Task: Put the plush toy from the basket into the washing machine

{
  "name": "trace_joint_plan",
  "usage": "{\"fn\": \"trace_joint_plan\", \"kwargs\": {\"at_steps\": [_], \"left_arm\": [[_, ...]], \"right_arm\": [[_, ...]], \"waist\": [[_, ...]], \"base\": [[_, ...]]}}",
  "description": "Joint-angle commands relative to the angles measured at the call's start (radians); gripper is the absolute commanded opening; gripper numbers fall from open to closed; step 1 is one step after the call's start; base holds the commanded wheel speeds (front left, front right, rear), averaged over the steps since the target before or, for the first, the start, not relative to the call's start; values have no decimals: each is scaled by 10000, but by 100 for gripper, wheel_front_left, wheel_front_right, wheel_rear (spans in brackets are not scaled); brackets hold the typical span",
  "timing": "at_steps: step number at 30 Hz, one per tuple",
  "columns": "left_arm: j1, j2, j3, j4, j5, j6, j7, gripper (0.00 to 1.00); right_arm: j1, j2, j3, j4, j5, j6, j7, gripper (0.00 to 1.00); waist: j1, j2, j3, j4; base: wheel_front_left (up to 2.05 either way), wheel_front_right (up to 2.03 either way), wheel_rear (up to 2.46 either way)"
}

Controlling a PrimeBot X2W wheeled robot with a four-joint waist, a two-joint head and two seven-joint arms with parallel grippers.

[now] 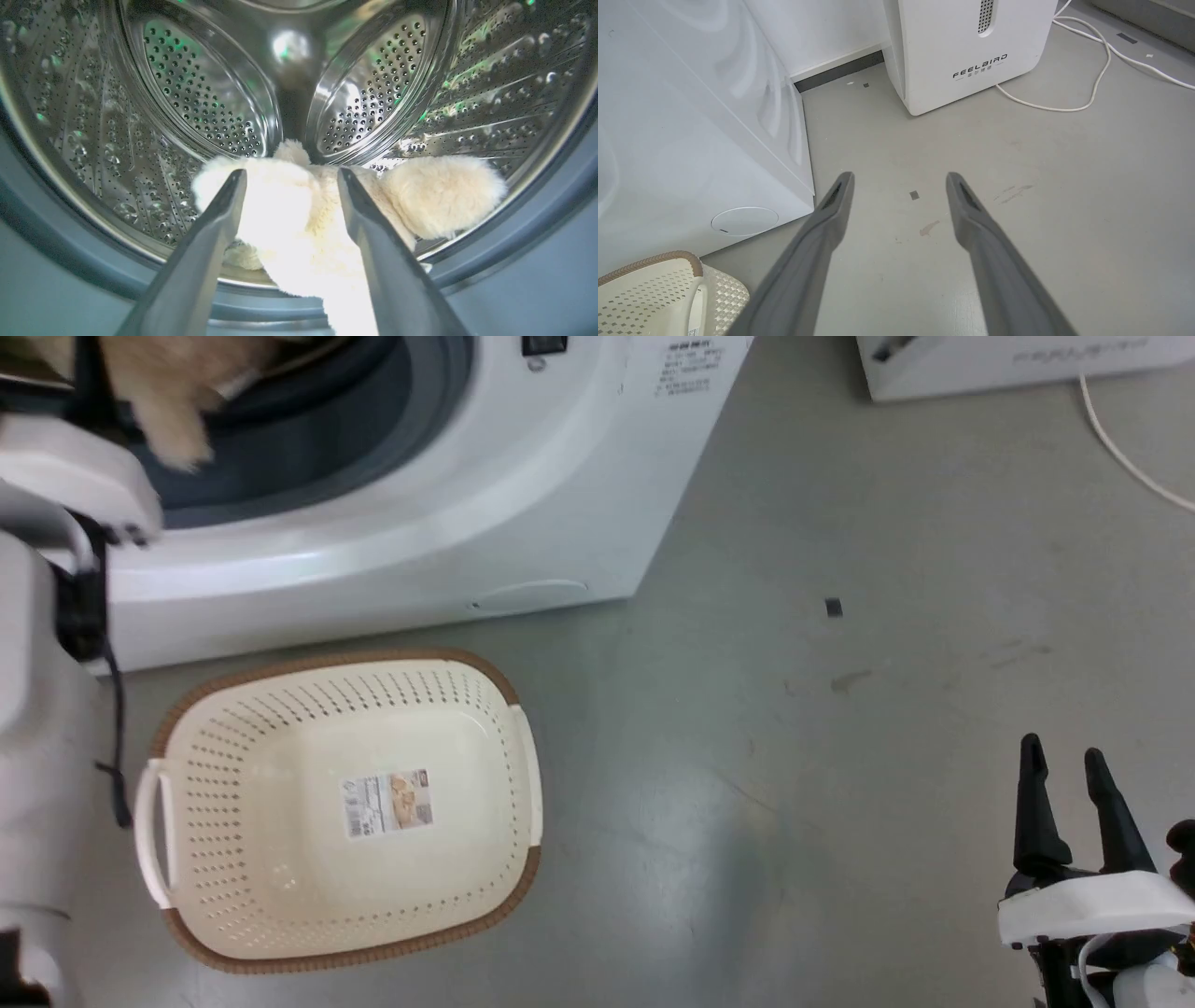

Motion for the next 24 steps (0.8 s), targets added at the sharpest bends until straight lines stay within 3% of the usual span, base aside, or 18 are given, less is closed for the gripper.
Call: {"fn": "trace_joint_plan", "kwargs": {"at_steps": [1, 12, 24], "left_arm": [[171, -32, 54, -69, -25, 1, 18, 100], [3226, -1379, 1194, -2468, 347, 314, 18, 100], [6210, -2898, 1917, -4816, 1359, 319, 18, 100]], "right_arm": [[51, -4, -1, -5, -72, -9, -44, 100], [385, -4, 70, -751, -393, -9, -44, 100], [1223, -4, 447, -2009, -1122, -9, -44, 100]], "waist": [[0, 0, -279, 161], [0, 0, -1681, 830], [0, 0, -3094, 1614]], "base": [[0, 0, 0], [0, 0, 0], [0, 0, 0]]}}
